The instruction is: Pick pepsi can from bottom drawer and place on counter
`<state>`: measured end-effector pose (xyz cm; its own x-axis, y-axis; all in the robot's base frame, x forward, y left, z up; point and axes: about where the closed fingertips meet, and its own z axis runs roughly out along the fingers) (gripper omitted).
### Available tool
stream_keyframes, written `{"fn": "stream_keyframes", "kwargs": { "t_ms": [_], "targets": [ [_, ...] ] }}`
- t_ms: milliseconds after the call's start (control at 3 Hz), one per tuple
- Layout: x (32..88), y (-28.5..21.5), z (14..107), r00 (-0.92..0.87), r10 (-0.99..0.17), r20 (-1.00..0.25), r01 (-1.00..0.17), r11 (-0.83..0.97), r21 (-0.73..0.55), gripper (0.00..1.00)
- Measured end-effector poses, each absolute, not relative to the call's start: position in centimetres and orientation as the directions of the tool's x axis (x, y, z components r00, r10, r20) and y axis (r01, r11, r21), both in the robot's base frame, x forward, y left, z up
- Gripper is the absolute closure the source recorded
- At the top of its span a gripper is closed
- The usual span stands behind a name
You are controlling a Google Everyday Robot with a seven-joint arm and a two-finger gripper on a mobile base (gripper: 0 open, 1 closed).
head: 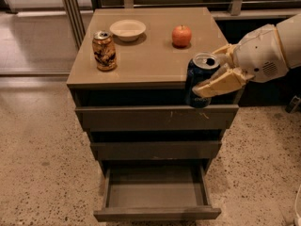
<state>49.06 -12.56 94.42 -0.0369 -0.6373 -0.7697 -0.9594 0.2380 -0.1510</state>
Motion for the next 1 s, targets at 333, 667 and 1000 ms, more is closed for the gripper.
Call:
{"fn": "stream_keyframes", "kwargs": {
  "t_ms": [333, 667, 1000],
  "targets": [
    [49.9, -12.6, 94.5, -0.044, -0.630, -0.775, -0.950, 0.266, -0.162, 1.00],
    [54.0, -13.8, 94.1, -0.078, -0.620, -0.781, -0.934, 0.320, -0.160, 1.00],
    [59.5, -15.0, 93.6, -0.124, -0.612, -0.781, -0.918, 0.370, -0.143, 1.00]
  ]
}}
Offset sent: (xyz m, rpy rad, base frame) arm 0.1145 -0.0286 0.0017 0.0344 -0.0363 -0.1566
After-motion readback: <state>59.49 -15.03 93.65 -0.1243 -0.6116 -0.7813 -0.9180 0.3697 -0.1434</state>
